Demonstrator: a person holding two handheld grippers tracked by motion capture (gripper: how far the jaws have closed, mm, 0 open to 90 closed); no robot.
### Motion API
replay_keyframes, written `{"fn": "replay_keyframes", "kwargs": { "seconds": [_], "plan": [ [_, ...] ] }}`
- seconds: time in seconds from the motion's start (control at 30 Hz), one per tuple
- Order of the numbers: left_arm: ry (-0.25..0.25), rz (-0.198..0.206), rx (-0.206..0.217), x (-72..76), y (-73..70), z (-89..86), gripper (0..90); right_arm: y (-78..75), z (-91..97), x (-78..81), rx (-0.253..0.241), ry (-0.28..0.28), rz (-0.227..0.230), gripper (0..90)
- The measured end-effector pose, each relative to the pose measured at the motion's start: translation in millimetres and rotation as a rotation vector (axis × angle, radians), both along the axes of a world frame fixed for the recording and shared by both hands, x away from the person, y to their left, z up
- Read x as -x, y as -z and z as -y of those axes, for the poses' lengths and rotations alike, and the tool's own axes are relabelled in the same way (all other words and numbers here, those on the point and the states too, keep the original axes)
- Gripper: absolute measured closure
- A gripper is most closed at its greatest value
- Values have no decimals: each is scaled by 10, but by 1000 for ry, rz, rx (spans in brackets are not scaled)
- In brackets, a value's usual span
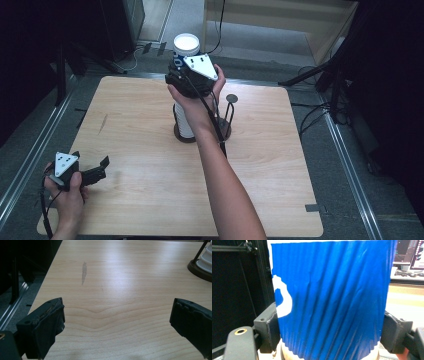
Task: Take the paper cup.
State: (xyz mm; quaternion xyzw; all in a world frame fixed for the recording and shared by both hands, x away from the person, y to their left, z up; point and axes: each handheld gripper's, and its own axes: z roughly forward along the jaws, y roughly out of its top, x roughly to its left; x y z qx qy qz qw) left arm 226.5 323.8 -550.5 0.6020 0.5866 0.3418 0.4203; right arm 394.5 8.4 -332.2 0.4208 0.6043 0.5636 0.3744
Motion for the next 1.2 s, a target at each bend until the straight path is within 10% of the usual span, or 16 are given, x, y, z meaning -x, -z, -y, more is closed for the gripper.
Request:
{"fn": "replay_keyframes", "kwargs": {
  "seconds": [1.2],
  "plan": [
    [4,14,34,12,2,-35,6,-472,288,124,-34,23,74,193]
  ]
}}
